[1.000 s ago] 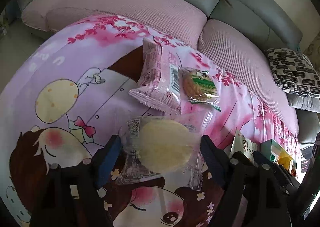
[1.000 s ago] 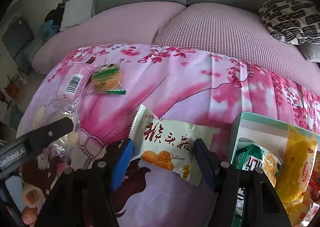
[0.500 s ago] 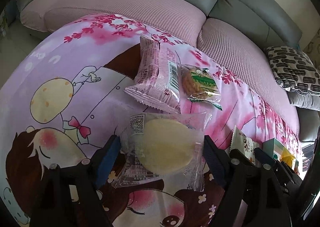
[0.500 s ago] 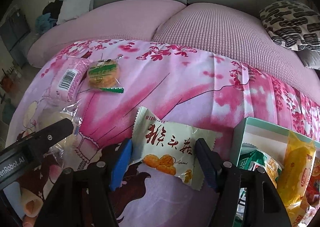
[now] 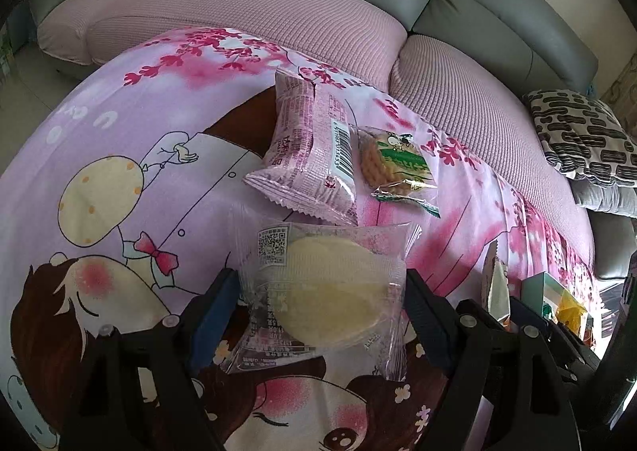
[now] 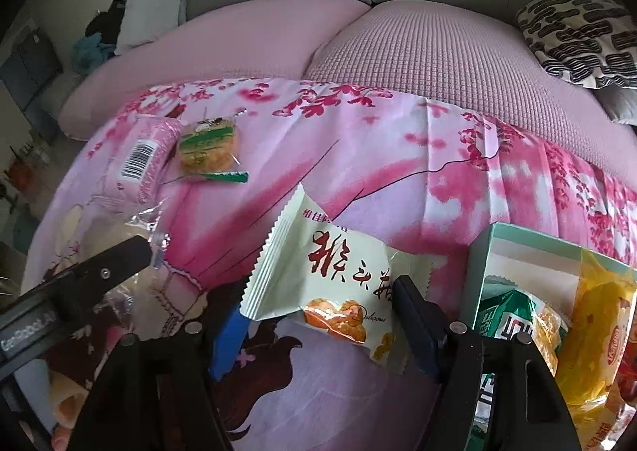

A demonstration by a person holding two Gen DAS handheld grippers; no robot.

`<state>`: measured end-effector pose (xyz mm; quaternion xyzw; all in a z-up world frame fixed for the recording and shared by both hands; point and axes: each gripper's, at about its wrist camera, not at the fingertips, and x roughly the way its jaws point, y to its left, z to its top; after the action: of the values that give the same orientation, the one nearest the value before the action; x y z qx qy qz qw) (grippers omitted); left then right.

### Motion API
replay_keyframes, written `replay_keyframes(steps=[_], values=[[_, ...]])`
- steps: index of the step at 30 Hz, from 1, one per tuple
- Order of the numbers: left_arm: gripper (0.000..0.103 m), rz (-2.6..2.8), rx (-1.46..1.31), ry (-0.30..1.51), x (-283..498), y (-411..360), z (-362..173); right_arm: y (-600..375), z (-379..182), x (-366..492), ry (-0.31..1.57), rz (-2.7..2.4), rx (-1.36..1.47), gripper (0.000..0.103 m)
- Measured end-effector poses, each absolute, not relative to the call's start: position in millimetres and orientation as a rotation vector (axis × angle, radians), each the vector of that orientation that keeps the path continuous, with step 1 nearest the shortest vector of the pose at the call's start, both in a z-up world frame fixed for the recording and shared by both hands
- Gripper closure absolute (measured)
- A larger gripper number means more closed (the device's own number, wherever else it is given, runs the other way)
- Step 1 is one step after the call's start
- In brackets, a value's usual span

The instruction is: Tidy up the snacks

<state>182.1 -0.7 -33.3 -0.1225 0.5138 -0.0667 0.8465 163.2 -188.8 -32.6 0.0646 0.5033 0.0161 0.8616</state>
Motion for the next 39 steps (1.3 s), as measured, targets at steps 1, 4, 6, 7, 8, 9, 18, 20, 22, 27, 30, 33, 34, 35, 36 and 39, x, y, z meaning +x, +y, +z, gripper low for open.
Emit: replay_keyframes(steps=[1,4,6,7,8,9,18,20,22,27,30,33,34,35,36,39], values=[[0.020,-0.141,-0.260,1.084,182.0,-0.5,-33.3,-188.6,-31.9,163.0,1.053,0.037,0.143,0.027],[0.020,-0.143,-0.267,1.084,182.0,0.1,-33.0,-187.6,-30.4,161.7,1.039,0.058,0.168,0.024],[0.020,-0.141,-0.268,1.084,181.7,-0.3,-33.0,-188.8,-28.8,160.7,1.035,0.062,0.187,0.024],[0.020,-0.141,-0.268,1.084,181.7,-0.6,-33.0,-189.5,-27.7,159.7,1.031,0.062,0.195,0.024],[0.020,-0.141,-0.267,1.083,181.7,-0.7,-32.9,-190.7,-27.0,159.5,1.027,0.053,0.201,0.024],[0.020,-0.141,-0.266,1.083,181.9,-0.6,-32.9,-191.9,-27.2,160.2,1.025,0.032,0.204,0.024],[0.020,-0.140,-0.272,1.085,182.0,0.6,-32.8,-192.6,-21.0,162.7,0.996,-0.051,0.152,0.024],[0.020,-0.140,-0.274,1.085,182.1,0.8,-32.9,-192.6,-24.8,166.7,1.019,-0.048,0.166,0.024],[0.020,-0.140,-0.275,1.085,182.1,0.9,-33.1,-192.6,-27.9,168.8,1.030,-0.038,0.187,0.024],[0.020,-0.140,-0.276,1.085,182.6,1.5,-33.1,-184.8,-27.6,169.1,1.013,0.003,0.198,0.025],[0.020,-0.138,-0.277,1.085,182.2,1.3,-33.5,-186.4,-27.7,169.5,1.011,-0.002,0.214,0.031],[0.020,-0.134,-0.275,1.084,182.1,0.6,-33.4,-189.3,-29.7,167.8,1.015,-0.020,0.217,0.036],[0.020,-0.132,-0.274,1.084,182.1,0.4,-33.5,-189.9,-29.4,167.1,1.012,-0.022,0.215,0.037],[0.020,-0.131,-0.275,1.084,182.0,0.3,-33.4,-189.1,-29.3,167.0,1.010,-0.028,0.211,0.038],[0.020,-0.129,-0.274,1.083,181.9,0.1,-33.2,-188.4,-29.2,167.1,1.007,-0.030,0.210,0.039],[0.021,-0.128,-0.273,1.081,181.6,0.3,-32.9,-187.9,-27.9,163.4,0.997,-0.034,0.209,0.041]])
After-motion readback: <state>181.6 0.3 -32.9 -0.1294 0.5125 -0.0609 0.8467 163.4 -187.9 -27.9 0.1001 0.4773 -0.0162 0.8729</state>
